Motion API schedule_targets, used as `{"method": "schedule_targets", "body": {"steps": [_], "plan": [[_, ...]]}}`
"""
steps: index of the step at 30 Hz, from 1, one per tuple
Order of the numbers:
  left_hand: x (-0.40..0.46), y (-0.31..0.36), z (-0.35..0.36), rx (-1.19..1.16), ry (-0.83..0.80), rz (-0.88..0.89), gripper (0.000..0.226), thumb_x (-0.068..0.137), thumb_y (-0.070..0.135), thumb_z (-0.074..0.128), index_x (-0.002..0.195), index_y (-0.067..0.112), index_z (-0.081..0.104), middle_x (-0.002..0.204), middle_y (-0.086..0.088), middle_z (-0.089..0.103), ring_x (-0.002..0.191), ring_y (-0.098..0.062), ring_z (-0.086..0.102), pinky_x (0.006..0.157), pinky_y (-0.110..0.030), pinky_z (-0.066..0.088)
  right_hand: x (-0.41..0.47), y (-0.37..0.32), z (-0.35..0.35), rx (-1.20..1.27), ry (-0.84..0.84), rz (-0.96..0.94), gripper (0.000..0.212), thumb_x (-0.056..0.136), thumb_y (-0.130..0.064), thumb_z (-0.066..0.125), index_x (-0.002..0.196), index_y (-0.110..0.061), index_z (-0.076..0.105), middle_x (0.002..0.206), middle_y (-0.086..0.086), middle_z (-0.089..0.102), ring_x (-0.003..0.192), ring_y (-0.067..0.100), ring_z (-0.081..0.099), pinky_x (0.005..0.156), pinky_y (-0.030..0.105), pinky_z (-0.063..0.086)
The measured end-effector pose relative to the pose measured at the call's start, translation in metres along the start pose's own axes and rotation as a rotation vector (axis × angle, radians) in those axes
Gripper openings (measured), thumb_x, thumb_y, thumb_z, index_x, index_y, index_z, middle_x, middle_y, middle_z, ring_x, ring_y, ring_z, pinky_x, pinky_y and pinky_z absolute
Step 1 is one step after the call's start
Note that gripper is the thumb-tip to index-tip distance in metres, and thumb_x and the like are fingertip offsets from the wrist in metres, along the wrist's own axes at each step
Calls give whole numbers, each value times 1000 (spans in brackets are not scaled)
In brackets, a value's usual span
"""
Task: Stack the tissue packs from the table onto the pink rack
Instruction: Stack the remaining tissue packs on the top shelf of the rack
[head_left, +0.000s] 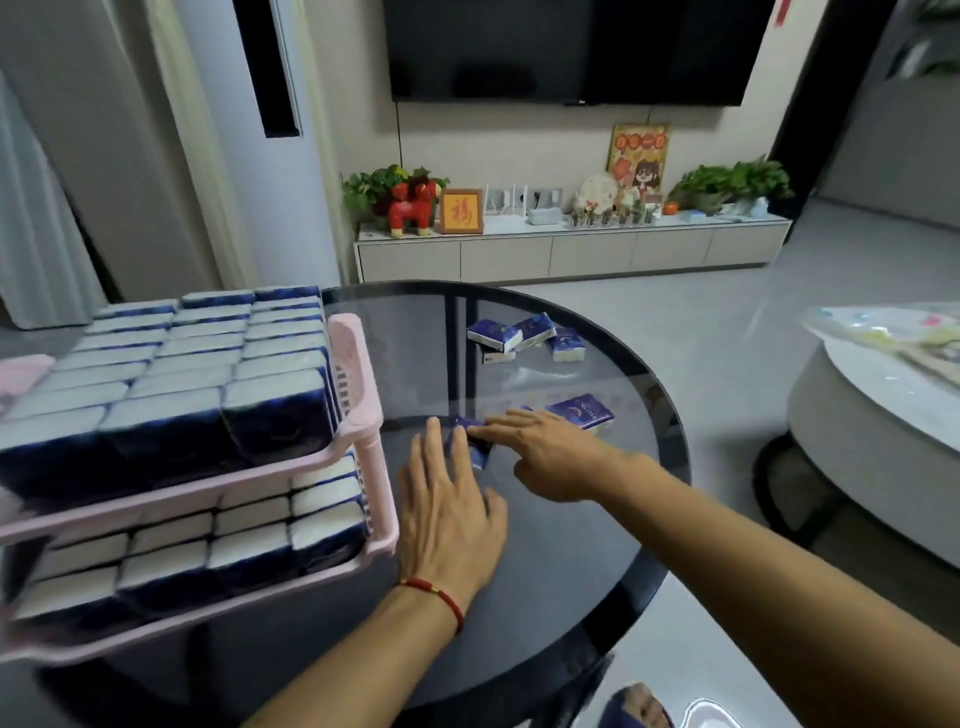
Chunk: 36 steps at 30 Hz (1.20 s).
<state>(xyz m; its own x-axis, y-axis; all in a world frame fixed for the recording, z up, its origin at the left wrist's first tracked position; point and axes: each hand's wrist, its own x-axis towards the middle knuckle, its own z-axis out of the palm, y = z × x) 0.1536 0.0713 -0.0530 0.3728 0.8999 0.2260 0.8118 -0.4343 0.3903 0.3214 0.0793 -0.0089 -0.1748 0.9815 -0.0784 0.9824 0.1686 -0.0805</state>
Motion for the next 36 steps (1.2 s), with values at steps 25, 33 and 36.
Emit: {"method": "schedule_targets", "body": {"steps": [25,33,36], "plan": [[-37,1,-59,-963,-289,-364,42,82,-5,68,107,28,58,110,-16,68,88,-29,68,65,-37,60,-114,-61,-29,833,352,332,63,77,-10,84,128,-29,53,117,0,59,88,20,73,74,31,64],[-58,-19,-90,-1561,-425,-487,42,88,-13,44,124,1,61,105,-23,68,89,-36,64,67,-43,57,-121,-79,-30,1005,349,242,64,79,-20,87,129,-31,50,117,-4,60,93,14,72,76,26,62],[-72,-18,-93,-1620,-387,-449,43,90,-12,44,129,4,56,105,-24,69,92,-35,64,76,-43,53,-114,-96,-21,875,331,176,69,74,-37,90,131,-32,51,114,-7,65,96,10,70,85,28,61]]}}
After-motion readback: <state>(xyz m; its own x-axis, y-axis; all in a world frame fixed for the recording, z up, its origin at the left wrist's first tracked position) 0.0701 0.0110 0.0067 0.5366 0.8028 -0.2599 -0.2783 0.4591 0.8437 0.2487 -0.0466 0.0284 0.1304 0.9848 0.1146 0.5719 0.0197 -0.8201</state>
